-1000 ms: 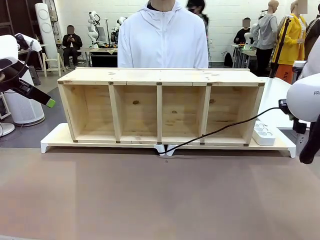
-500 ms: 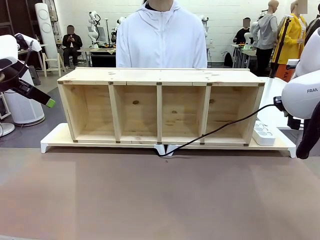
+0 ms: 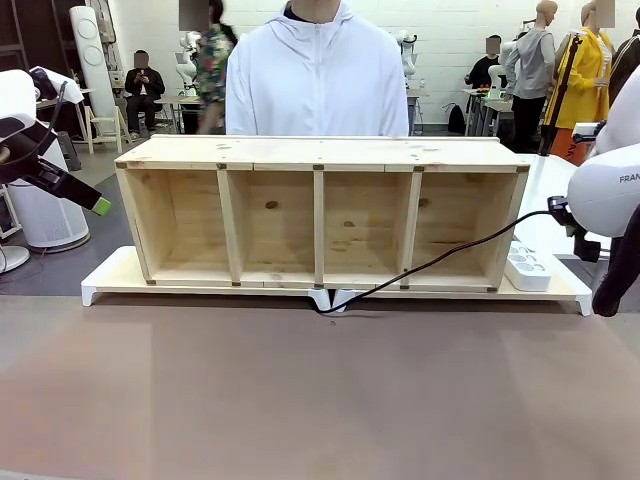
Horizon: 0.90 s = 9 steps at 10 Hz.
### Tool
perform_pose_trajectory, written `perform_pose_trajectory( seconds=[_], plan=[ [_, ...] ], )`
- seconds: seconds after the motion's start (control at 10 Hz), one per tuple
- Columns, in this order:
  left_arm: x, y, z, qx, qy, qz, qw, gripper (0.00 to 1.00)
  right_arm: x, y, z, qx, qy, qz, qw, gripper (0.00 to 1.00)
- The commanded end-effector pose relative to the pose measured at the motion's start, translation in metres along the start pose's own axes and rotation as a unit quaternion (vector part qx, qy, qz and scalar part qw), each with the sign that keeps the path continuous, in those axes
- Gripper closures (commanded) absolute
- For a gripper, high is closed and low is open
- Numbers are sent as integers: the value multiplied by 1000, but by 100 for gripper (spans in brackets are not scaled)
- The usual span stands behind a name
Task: Perform cable management.
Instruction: Pull the grasped Power Cable to the location of the Power Strip.
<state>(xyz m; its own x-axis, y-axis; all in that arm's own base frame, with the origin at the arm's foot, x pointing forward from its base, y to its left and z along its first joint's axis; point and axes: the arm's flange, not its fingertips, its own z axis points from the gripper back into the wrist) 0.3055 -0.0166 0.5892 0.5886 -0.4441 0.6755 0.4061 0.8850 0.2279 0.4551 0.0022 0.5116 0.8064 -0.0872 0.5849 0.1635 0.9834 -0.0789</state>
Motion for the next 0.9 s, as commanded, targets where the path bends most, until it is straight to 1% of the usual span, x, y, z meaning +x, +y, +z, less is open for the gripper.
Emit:
perform_pose_trajectory(
  seconds=[0.0,0.1,0.2,0.3,0.5,0.7,0.8],
  plan=[
    [0,1,0,-2,0,3,1000,0,26,-22,-10,23,-9,23,999,87],
    [0,1,0,-2,0,3,1000,0,37,-27,-16,19,-13,23,999,87],
    [0,1,0,-2,0,3,1000,0,46,-31,-22,29,-16,31,999,87],
    [0,1,0,-2,0,3,1000,0,54,-33,-28,52,-21,44,997,87],
    [0,1,0,-2,0,3,1000,0,76,-32,-46,71,-32,49,996,87],
    [0,1,0,-2,0,3,1000,0,87,-25,-63,90,-37,64,993,87],
    [0,1,0,-2,0,3,1000,0,92,-23,-70,89,-42,69,993,87]
  ],
)
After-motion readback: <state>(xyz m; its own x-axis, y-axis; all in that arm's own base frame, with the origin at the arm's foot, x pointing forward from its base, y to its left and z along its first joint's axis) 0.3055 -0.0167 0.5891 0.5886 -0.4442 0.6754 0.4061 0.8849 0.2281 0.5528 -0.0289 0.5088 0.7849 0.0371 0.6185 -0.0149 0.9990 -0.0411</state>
